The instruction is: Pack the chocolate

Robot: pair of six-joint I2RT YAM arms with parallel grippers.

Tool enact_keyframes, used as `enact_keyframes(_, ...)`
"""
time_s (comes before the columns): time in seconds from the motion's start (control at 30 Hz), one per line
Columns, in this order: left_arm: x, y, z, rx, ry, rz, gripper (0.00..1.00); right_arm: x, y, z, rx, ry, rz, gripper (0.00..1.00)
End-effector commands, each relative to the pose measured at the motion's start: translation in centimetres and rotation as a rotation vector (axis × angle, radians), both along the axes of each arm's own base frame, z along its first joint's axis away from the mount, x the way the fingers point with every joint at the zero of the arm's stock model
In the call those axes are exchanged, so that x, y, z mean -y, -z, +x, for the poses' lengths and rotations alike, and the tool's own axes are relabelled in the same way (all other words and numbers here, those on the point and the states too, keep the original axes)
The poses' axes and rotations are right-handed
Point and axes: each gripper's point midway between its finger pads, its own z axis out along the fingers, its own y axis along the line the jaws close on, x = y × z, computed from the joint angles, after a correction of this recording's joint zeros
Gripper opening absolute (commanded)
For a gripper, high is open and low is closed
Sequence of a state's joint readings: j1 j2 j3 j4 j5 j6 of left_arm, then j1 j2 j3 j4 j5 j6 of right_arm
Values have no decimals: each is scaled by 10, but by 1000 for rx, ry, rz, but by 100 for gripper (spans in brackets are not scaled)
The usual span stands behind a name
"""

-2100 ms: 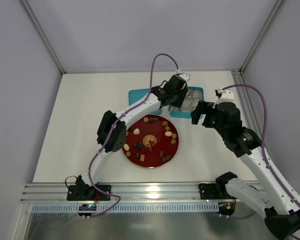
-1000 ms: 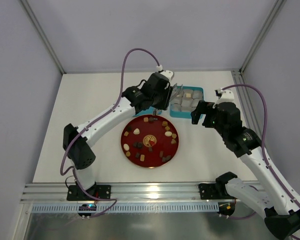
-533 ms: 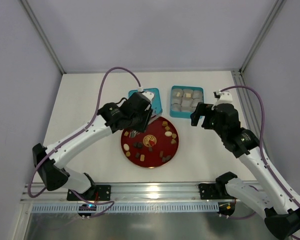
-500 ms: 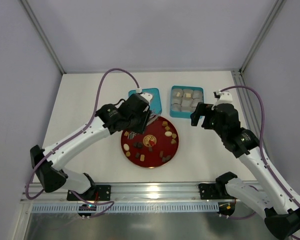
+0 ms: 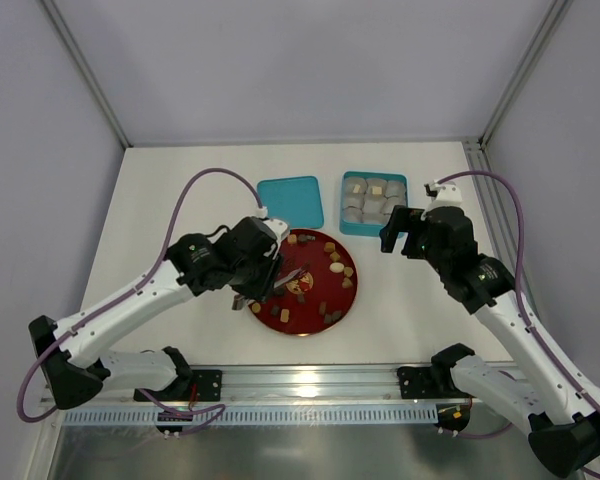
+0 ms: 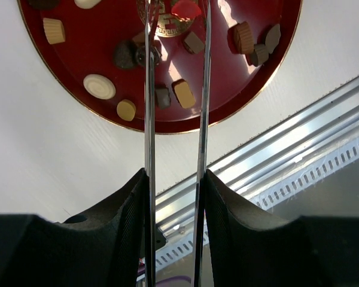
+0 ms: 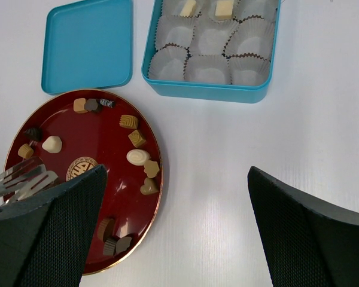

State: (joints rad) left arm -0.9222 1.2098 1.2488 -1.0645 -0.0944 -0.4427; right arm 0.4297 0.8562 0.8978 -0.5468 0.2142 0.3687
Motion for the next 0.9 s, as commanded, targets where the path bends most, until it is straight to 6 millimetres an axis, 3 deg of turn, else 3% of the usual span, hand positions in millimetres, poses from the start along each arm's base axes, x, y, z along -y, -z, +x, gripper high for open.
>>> enact_keyframes(0.0, 3, 2, -15, -37, 34, -18, 40, -2, -6, 5, 26, 4, 18, 100)
enact_keyframes(0.37, 5, 25, -32, -86, 98, 55, 40, 1, -3, 4, 19, 14, 11, 100)
enact_keyframes(0.87, 5, 42, -34, -106, 116, 116, 40, 1, -4, 2, 24, 12, 16, 100)
